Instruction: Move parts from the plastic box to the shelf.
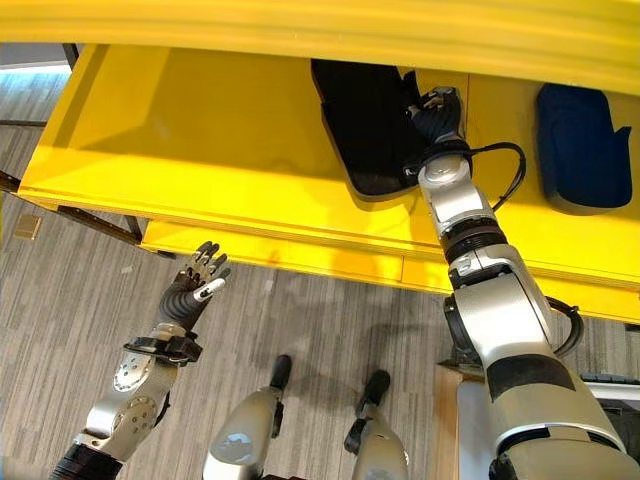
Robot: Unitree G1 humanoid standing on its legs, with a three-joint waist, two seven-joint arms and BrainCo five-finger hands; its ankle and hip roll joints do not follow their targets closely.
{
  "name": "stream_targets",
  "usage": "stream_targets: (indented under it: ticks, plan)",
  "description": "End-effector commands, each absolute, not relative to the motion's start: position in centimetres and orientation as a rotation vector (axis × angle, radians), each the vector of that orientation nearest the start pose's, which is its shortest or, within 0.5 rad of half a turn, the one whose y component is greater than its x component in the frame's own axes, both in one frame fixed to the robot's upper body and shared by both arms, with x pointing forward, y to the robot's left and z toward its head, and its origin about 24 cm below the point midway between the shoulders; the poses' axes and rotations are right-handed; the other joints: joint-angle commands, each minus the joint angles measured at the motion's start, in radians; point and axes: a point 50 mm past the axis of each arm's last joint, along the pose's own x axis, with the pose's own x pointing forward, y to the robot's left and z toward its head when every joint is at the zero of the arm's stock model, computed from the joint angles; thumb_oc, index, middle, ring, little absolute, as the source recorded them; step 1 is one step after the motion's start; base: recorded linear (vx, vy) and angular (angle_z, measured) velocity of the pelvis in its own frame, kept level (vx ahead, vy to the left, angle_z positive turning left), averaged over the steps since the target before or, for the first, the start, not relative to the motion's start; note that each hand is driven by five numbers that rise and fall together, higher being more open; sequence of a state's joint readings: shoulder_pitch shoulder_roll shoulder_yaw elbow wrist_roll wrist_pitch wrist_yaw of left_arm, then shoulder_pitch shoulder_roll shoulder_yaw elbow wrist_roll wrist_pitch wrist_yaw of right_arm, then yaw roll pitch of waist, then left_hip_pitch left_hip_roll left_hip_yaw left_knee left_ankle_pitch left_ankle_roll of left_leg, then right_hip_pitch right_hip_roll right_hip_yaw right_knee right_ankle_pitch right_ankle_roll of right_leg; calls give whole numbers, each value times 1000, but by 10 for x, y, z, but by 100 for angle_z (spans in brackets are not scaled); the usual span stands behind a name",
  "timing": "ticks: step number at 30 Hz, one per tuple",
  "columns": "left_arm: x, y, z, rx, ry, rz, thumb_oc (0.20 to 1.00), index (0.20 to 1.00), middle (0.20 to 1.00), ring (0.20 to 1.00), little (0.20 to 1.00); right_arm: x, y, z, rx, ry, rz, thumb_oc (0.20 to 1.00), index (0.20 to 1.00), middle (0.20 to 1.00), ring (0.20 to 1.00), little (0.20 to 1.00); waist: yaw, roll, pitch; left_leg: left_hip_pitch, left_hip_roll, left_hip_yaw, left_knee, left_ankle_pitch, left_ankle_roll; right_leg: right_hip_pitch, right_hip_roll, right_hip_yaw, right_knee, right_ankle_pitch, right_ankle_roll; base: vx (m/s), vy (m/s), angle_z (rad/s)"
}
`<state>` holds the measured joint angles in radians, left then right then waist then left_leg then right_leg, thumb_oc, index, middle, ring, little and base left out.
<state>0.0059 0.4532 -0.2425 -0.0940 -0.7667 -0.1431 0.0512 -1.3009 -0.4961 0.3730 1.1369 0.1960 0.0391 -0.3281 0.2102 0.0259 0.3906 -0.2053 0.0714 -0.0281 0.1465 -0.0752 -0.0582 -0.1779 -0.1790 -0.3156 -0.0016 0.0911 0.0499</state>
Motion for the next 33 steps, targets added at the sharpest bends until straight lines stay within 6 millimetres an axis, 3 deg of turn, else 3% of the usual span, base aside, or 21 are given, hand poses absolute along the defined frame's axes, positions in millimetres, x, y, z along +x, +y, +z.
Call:
stream_targets:
  ticks: [1, 5, 18, 26, 33]
  plan:
    - [239, 165, 105, -350, -230, -270, 1000, 1000, 1000, 1000, 1000, 413, -223, 327, -430, -369, -445, 200, 200, 200, 200, 200, 18, -18, -36, -54, 33, -21, -22, 97, -7, -31, -131, 80, 129, 16, 100, -39, 18, 5]
    - [242, 162, 106, -350, -232, -281, 1000, 1000, 1000, 1000, 1000, 407, -246, 332, -291, -357, -516, 200, 200, 200, 200, 200, 24, -8, -25, -68, 29, -28, -23, 100, -8, -39, -134, 73, 128, 19, 104, -23, 5, 4]
    - [246, 158, 109, -349, -224, -290, 1000, 1000, 1000, 1000, 1000, 406, -258, 330, 24, -327, -581, 200, 200, 200, 200, 200, 38, 5, -20, -84, 17, -42, -14, 93, -6, -39, -142, 58, 129, 19, 108, 0, 0, 0]
    - [246, 155, 110, -350, -221, -311, 1000, 1000, 1000, 1000, 1000, 400, -266, 344, 64, -360, -599, 200, 200, 200, 200, 200, 56, 10, -11, -107, 7, -60, -5, 96, -4, -38, -147, 38, 128, 21, 112, -10, 3, 9]
    - [247, 154, 113, -344, -228, -321, 1000, 1000, 1000, 1000, 1000, 399, -261, 352, 43, -380, -592, 200, 200, 200, 200, 200, 65, 12, -1, -128, 1, -68, 3, 98, -5, -48, -147, 30, 130, 23, 112, -8, 12, 7]
